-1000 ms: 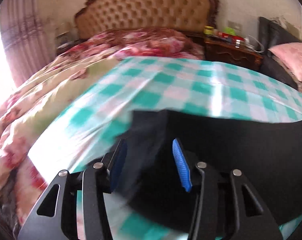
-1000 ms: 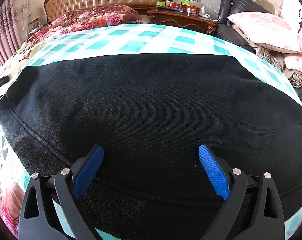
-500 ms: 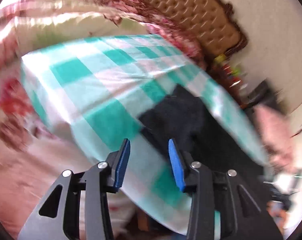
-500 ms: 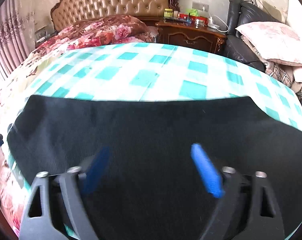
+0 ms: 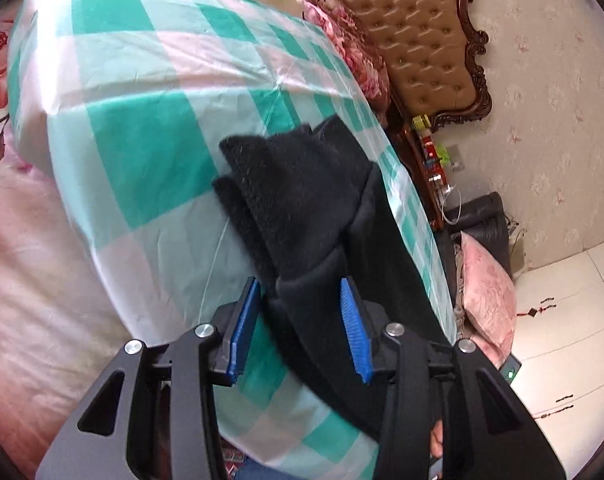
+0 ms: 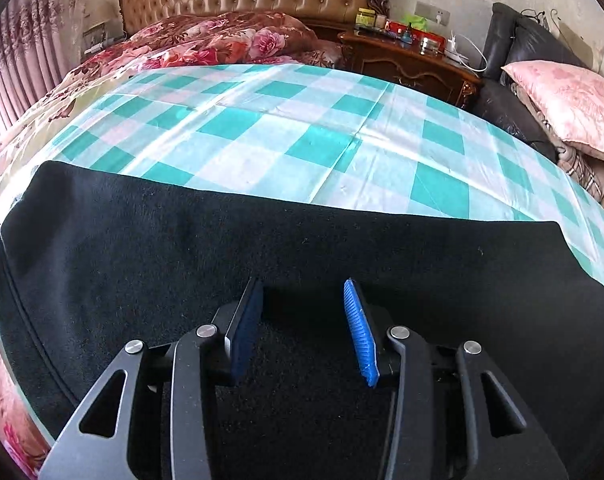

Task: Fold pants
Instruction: 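Grasp the cuff end of the black sweatpants with the left gripper, then lift the held cuff end with the left gripper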

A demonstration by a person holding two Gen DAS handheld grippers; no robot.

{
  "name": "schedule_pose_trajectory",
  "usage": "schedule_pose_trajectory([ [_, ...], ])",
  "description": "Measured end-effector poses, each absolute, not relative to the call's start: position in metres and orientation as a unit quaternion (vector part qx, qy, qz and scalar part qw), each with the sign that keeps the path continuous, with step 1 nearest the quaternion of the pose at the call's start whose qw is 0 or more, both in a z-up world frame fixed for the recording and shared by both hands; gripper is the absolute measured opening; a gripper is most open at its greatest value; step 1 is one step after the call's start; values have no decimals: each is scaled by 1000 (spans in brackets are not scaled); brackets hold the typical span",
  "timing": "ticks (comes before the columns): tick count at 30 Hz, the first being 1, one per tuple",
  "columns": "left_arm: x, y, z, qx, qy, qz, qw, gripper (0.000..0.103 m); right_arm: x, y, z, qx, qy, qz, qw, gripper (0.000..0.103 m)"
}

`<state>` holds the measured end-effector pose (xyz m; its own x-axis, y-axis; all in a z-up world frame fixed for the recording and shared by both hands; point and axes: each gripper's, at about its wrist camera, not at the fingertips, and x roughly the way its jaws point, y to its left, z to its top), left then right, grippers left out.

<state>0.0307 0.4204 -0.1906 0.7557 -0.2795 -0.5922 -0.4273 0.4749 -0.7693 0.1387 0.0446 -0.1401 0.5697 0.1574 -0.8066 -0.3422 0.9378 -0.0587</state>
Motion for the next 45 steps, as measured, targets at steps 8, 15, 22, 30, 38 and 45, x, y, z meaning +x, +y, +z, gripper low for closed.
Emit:
schedule_pose_trajectory([
  [8,36,432,-195,-537,322,61,777,41,138,43,-140,-104,437,140,883,44],
  [15,31,434,-193,-534,308,56,785,27,140,41,-140,-100,438,134,883,51],
  [22,28,427,-176,-511,298,52,804,24,141,39,-141,-95,440,126,884,59],
  [30,26,422,-164,-496,296,52,814,24,141,39,-135,-96,431,107,891,68],
  [38,26,419,-161,-490,295,52,819,24,175,68,-137,-140,439,98,882,83],
  [45,27,422,-167,-492,298,55,816,24,147,73,-116,-122,403,197,885,85],
])
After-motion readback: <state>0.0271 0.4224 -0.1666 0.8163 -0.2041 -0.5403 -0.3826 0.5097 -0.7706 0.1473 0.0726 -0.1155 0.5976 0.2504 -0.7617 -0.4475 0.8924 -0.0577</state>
